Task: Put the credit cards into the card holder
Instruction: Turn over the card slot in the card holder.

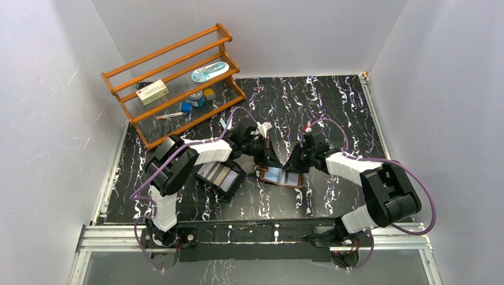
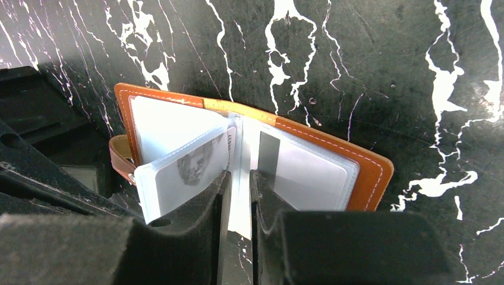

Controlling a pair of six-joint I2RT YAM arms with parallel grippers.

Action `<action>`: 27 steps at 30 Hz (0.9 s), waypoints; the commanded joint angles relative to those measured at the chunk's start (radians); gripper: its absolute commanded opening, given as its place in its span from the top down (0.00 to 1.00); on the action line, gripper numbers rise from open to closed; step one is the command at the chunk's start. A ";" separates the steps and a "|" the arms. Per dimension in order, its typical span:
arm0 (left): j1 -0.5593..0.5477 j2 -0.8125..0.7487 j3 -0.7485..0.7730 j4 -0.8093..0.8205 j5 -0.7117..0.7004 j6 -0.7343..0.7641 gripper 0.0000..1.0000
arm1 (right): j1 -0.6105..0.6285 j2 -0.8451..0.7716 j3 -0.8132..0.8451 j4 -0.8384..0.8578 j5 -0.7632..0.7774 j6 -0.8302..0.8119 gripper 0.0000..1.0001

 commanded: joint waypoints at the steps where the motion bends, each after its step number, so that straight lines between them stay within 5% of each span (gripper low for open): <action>1: -0.006 -0.082 0.004 0.013 0.014 0.016 0.98 | -0.006 -0.015 -0.014 -0.017 0.031 -0.018 0.73; 15: -0.008 -0.029 -0.022 0.110 0.064 -0.045 0.97 | -0.009 -0.015 -0.001 -0.021 0.023 -0.020 0.71; 27: -0.008 -0.029 -0.017 0.004 -0.007 0.020 1.00 | -0.010 -0.051 0.003 -0.050 0.038 -0.020 0.71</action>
